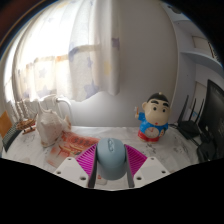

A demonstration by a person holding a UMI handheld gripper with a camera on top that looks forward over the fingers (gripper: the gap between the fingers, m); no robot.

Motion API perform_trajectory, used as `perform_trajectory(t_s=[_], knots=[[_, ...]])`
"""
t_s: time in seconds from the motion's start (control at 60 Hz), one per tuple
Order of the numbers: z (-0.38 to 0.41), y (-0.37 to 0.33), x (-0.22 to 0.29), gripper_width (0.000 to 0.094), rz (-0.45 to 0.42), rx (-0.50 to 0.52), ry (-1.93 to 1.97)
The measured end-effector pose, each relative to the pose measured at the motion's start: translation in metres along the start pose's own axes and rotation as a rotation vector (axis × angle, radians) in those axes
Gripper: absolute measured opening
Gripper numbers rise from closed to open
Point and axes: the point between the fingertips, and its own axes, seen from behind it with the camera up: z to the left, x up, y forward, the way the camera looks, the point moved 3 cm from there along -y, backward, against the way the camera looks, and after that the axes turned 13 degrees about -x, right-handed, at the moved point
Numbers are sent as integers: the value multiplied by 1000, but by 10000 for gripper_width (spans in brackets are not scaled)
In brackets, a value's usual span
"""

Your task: Arrange mouse

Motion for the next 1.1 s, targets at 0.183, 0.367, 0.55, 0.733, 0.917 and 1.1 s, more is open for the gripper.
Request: perform_trajectory(t_s=[0.183, 0.367, 0.55, 0.733, 0.917, 1.1], knots=[[100, 53, -18, 445, 75, 26, 8], [142, 93, -59, 476, 145, -14, -10], [143, 97, -68, 822, 163, -57, -41], [111, 23, -54, 847, 267, -107, -33], [63, -110, -32, 848, 293, -110, -43], [13, -200, -40, 847, 311, -124, -28]])
